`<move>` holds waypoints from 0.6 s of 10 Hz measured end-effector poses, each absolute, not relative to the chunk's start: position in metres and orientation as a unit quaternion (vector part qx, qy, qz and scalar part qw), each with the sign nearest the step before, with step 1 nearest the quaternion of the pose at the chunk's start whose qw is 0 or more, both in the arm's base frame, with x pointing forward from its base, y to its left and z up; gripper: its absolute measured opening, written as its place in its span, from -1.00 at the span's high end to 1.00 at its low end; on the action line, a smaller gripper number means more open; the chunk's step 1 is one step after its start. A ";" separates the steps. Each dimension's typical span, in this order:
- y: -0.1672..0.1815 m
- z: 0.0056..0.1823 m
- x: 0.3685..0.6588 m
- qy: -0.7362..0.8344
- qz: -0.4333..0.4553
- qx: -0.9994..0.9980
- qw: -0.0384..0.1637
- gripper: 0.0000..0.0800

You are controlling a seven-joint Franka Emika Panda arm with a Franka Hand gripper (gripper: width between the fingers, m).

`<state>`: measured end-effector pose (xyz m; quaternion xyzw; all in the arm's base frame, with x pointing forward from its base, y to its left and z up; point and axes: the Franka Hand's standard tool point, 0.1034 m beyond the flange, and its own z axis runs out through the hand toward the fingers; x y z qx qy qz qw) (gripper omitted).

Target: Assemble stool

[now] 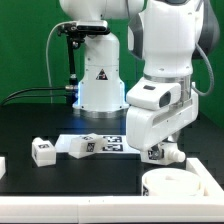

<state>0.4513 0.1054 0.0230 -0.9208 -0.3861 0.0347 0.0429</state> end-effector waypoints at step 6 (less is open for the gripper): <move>0.100 0.017 0.423 -0.699 0.020 -0.715 0.013 0.19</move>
Offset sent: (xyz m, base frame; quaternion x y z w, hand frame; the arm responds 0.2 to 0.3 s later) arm -0.0155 0.0076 -0.0009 -0.0495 0.0313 -0.3285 0.9427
